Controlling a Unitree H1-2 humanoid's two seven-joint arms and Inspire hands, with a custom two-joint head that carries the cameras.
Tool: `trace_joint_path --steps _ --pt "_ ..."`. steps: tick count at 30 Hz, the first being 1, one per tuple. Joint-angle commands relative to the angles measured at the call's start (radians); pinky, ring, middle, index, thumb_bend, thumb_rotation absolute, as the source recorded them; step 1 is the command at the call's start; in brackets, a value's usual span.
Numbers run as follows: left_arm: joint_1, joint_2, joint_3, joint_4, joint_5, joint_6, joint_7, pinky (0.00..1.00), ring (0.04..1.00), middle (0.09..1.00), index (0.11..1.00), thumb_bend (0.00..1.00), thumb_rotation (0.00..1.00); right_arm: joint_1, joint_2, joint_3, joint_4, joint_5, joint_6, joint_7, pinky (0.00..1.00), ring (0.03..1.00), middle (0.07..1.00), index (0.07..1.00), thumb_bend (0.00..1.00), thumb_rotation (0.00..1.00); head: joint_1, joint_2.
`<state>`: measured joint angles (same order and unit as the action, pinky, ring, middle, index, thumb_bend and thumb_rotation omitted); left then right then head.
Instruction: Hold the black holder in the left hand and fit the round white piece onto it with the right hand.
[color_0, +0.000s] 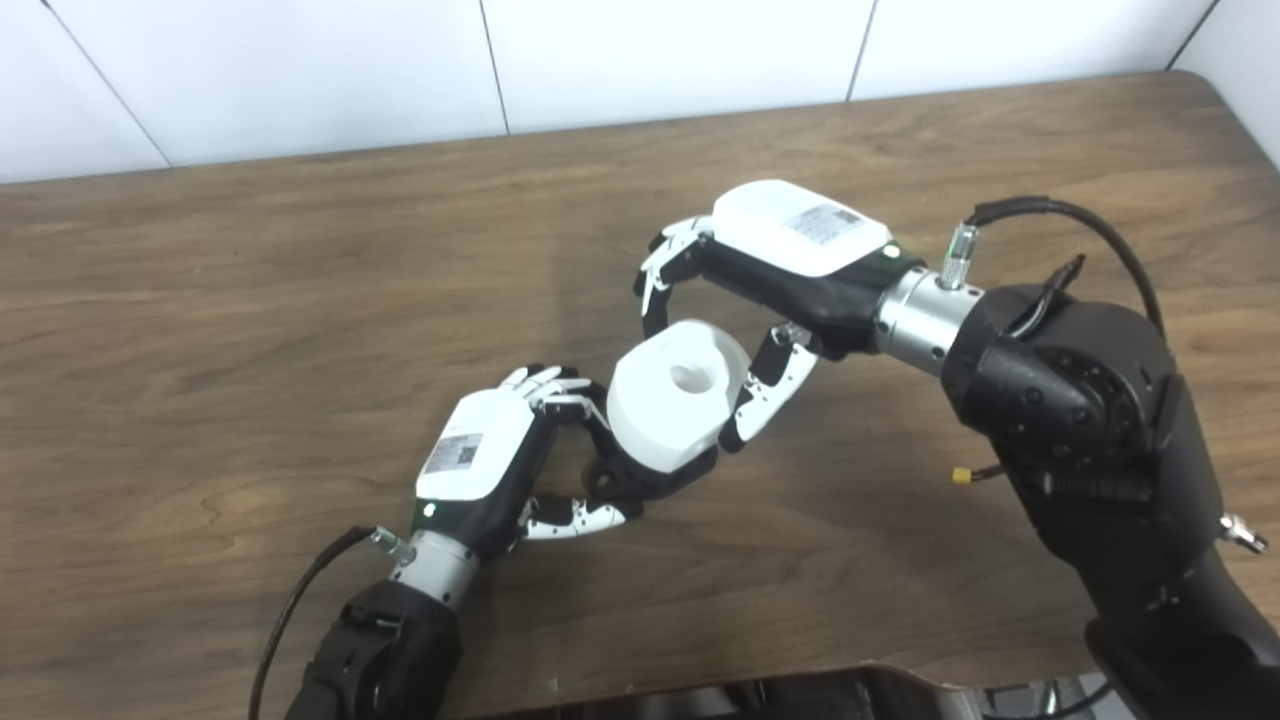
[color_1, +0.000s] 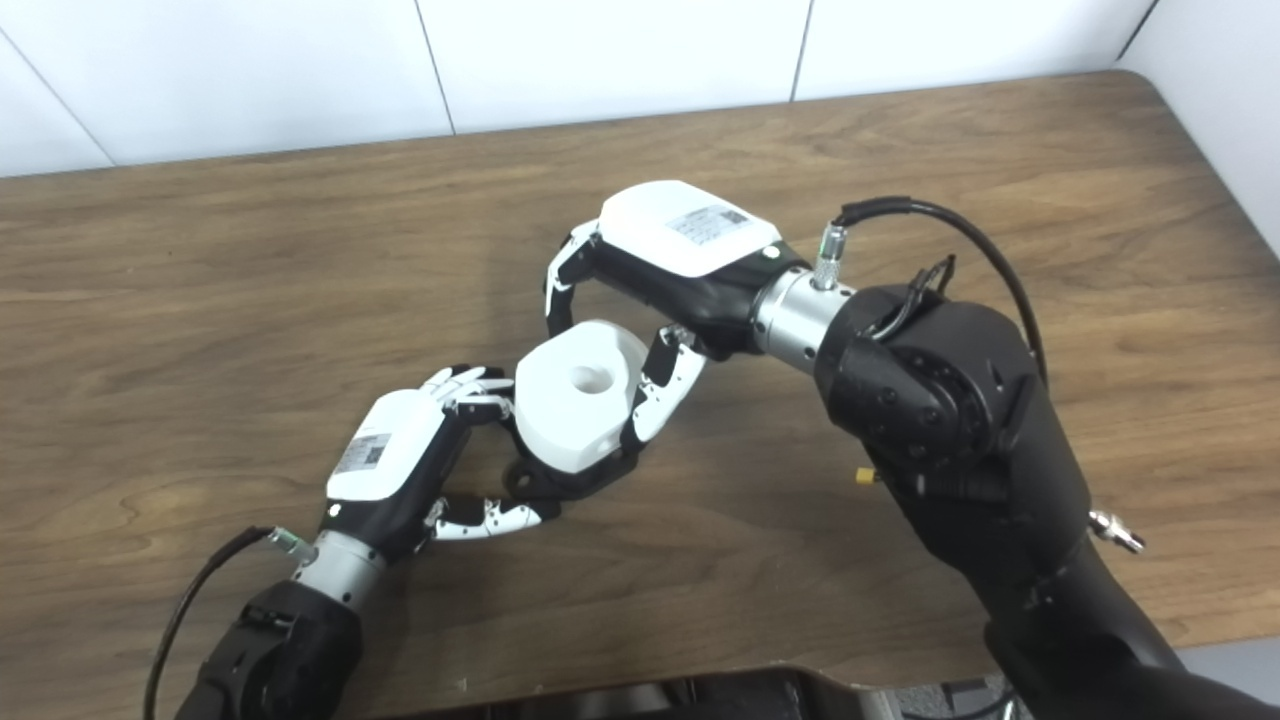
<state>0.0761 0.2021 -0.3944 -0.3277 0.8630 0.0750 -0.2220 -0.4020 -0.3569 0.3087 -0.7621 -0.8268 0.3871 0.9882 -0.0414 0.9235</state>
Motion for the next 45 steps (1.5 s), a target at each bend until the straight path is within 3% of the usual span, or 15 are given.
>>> trace_joint_path --steps 1,15,45 --pt "0.004 0.006 -0.015 0.007 0.014 0.031 -0.055 0.92 0.876 0.805 0.489 0.52 0.05 -0.021 0.006 -0.003 -0.012 -0.005 -0.027 -0.024 0.74 0.867 0.77 0.482 0.53 0.14 0.0 0.001" --pt "0.002 -0.002 -0.022 -0.004 0.03 0.043 -0.065 0.93 0.879 0.808 0.489 0.52 0.05 -0.005 0.013 -0.005 0.02 -0.015 -0.049 -0.06 0.73 0.867 0.768 0.483 0.53 0.14 0.011 0.013" --pt "-0.004 -0.012 -0.035 -0.02 0.046 0.077 -0.077 0.93 0.881 0.811 0.49 0.52 0.05 0.027 0.05 0.019 0.018 -0.033 -0.065 -0.051 0.74 0.868 0.772 0.481 0.53 0.14 0.025 0.026"
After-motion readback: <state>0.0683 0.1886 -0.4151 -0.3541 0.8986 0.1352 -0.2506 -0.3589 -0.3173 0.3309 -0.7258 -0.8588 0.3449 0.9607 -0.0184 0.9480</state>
